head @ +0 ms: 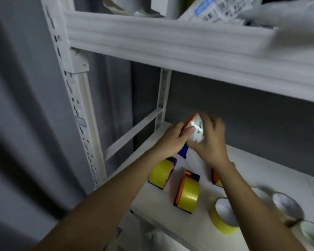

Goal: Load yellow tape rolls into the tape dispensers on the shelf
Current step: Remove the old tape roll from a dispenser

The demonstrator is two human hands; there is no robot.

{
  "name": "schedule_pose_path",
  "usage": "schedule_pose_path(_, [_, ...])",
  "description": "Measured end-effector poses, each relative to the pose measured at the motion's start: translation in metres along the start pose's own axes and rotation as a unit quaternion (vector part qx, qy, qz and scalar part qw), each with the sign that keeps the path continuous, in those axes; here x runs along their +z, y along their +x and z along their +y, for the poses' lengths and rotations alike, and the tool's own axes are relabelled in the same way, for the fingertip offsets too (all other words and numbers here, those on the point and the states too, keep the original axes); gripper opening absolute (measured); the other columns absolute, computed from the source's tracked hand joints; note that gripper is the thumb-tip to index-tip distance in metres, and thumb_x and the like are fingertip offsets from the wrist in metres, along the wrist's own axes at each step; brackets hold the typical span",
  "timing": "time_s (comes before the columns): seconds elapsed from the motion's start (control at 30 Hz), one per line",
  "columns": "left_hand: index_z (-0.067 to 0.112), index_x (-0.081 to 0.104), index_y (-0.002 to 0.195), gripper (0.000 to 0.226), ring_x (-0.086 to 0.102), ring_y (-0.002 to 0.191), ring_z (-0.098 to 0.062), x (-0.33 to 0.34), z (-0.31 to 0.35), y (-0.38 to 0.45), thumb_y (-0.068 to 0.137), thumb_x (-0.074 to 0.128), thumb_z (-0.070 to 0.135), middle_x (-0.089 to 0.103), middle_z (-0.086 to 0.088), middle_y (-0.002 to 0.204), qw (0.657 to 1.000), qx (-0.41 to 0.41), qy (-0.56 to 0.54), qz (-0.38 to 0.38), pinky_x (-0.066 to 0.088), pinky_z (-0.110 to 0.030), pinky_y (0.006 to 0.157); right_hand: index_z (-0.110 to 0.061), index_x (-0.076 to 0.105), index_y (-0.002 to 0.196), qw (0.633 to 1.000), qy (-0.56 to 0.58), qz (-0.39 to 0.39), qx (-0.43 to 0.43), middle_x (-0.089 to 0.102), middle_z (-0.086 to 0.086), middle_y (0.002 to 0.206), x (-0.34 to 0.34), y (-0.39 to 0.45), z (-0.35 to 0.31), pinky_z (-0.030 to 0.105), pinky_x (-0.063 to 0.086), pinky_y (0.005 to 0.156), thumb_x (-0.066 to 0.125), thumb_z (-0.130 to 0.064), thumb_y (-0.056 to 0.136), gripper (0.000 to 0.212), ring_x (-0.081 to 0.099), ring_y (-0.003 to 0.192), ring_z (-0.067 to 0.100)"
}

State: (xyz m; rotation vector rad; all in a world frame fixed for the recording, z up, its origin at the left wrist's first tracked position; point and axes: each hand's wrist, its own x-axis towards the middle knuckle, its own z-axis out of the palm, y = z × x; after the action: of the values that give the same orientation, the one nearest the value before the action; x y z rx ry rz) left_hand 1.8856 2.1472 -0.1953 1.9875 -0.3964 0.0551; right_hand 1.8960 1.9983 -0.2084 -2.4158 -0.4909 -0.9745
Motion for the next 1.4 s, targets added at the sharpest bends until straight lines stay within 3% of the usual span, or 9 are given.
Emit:
schedule_pose_path(0.17, [0.035,0.052,0.096,0.012,0.061,0.079,-0.002,0.004,0.024,0.007,0.096,0.040,0.040,0.062,0.008,0.089,0.994,0.055,-0.091,0.021,0.047,-0.020,0.068,-0.018,0.040,0.136,0.998,0.045,0.048,0.010,0.047,0.003,0.128,-0.030,-0.002,-0.016,0.021,0.028,0.093,0.070,-0.044,0.075,0.072,0.040,0.117,0.018])
schedule_pose_path(0.37, [0.027,0.057,0.098,0.018,0.065,0.079,-0.003,0.005,0.031,-0.004,0.099,0.039,0.025,0.066,0.006,0.089,0.973,0.005,-0.232,-0.004,0.051,-0.019,0.074,-0.034,0.036,0.138,0.928,0.318,-0.099,0.165,0.041,-0.008,0.142,-0.070,-0.010,0.005,0.028,0.037,0.104,0.059,-0.019,0.089,0.056,0.040,0.132,0.012])
schedule_pose_path(0.53, [0.012,0.054,0.112,0.024,0.064,0.080,-0.012,0.020,0.051,-0.027,0.100,0.035,0.016,0.065,-0.002,0.090,0.933,-0.055,-0.355,-0.012,0.054,-0.027,0.075,-0.033,0.054,0.121,0.864,0.418,-0.229,0.159,0.064,-0.013,0.120,-0.102,-0.022,0.020,0.020,0.051,0.091,0.053,-0.015,0.092,0.034,0.059,0.111,0.003])
schedule_pose_path(0.63, [0.012,0.046,0.126,0.032,0.063,0.083,-0.014,0.031,0.057,-0.047,0.101,0.027,0.015,0.062,-0.007,0.096,0.902,-0.075,-0.426,-0.012,0.054,-0.028,0.072,-0.030,0.051,0.129,0.815,0.452,-0.326,0.160,0.063,-0.006,0.125,-0.123,-0.031,0.033,0.032,0.052,0.093,0.060,-0.018,0.084,0.048,0.059,0.116,0.015])
schedule_pose_path(0.73, [0.013,0.062,0.107,0.031,0.063,0.091,-0.017,0.045,0.055,-0.069,0.099,0.032,0.021,0.068,-0.004,0.096,0.880,-0.080,-0.468,0.024,0.049,-0.034,0.085,-0.031,0.052,0.129,0.798,0.460,-0.361,0.147,0.063,-0.004,0.125,-0.135,-0.038,0.037,0.032,0.053,0.092,0.063,-0.020,0.082,0.049,0.059,0.116,0.018])
schedule_pose_path(0.9, [0.029,0.072,0.061,0.057,0.063,0.060,0.003,0.071,0.059,-0.097,0.101,0.031,0.022,0.067,0.012,0.059,0.930,-0.078,-0.340,0.115,0.049,-0.021,0.068,-0.028,0.056,0.124,0.779,0.466,-0.391,0.153,0.067,0.006,0.117,-0.139,-0.054,0.031,0.038,0.052,0.094,0.060,-0.015,0.085,0.042,0.062,0.110,0.024])
schedule_pose_path(1.1, [0.015,0.054,0.114,0.033,0.062,0.074,0.006,0.096,0.054,-0.124,0.102,0.027,0.028,0.063,0.005,0.090,0.952,-0.094,-0.150,0.251,0.046,-0.005,0.060,-0.010,0.048,0.134,0.774,0.459,-0.398,0.178,0.061,0.014,0.125,-0.135,-0.084,0.029,0.032,0.050,0.096,0.057,-0.003,0.089,0.046,0.059,0.115,0.025])
schedule_pose_path(1.3, [0.025,0.035,0.139,0.050,0.051,0.118,-0.013,0.103,0.056,-0.136,0.096,0.033,0.049,0.051,0.002,0.131,0.958,-0.155,-0.162,0.178,0.043,-0.035,0.102,-0.015,0.048,0.135,0.774,0.472,-0.354,0.231,0.060,0.010,0.125,-0.127,-0.101,0.026,0.040,0.047,0.101,0.068,-0.011,0.083,0.056,0.057,0.116,0.022])
schedule_pose_path(1.4, [0.025,0.028,0.145,0.047,0.048,0.121,-0.012,0.105,0.053,-0.141,0.100,0.040,0.028,0.046,0.001,0.138,0.964,-0.140,-0.111,0.197,0.041,-0.023,0.099,-0.030,0.059,0.118,0.786,0.467,-0.346,0.211,0.068,-0.003,0.111,-0.121,-0.106,0.021,0.033,0.050,0.097,0.071,-0.010,0.081,0.044,0.062,0.109,0.014])
